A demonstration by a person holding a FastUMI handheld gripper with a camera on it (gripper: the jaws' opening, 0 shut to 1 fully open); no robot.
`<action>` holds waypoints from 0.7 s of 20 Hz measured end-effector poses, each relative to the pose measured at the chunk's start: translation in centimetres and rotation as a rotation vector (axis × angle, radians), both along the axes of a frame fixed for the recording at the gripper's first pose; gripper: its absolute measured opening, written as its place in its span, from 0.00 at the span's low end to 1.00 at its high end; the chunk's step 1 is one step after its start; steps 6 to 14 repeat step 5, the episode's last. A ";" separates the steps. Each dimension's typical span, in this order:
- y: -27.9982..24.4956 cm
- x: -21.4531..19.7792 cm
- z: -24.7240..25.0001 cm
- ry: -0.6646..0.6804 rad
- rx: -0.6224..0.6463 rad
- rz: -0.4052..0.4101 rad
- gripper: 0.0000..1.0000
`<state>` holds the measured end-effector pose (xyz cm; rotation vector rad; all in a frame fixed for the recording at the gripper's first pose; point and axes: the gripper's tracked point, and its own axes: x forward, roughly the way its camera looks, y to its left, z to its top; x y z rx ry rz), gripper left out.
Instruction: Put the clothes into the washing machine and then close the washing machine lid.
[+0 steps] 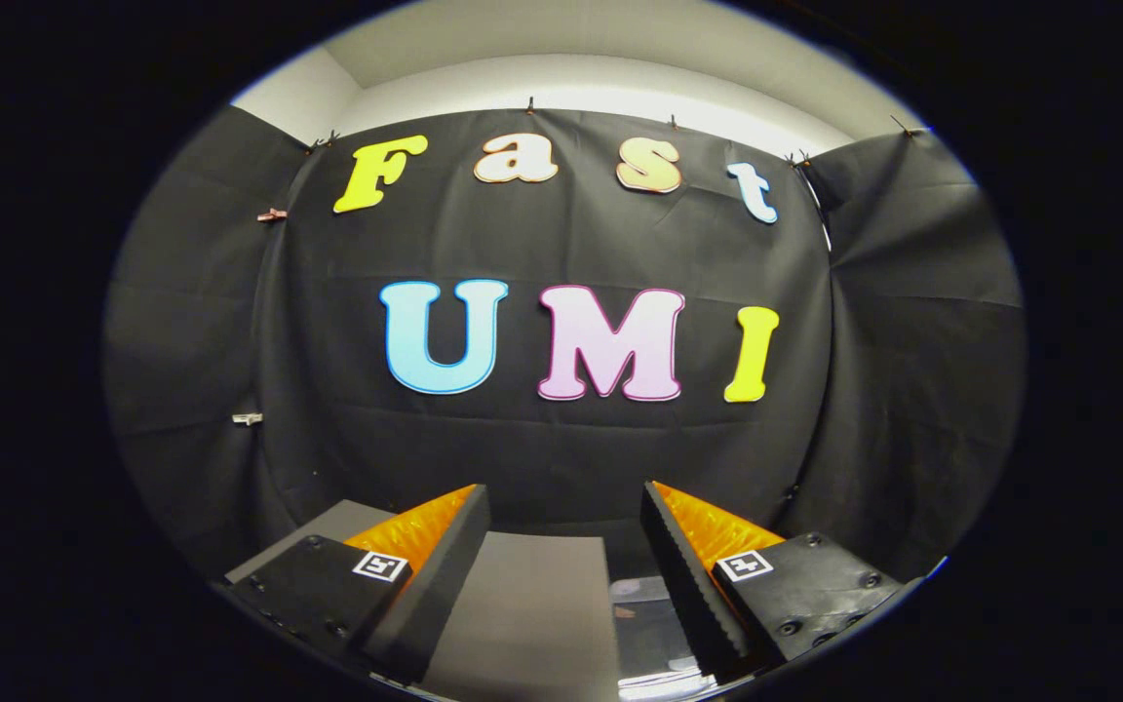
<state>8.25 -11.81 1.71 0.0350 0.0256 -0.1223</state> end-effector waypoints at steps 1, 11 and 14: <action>1.2 -0.2 -0.1 0.007 0.013 0.002 0.99; 6.0 -0.5 0.5 -0.006 -0.008 0.043 0.99; 6.0 -0.5 0.5 -0.006 -0.008 0.043 0.99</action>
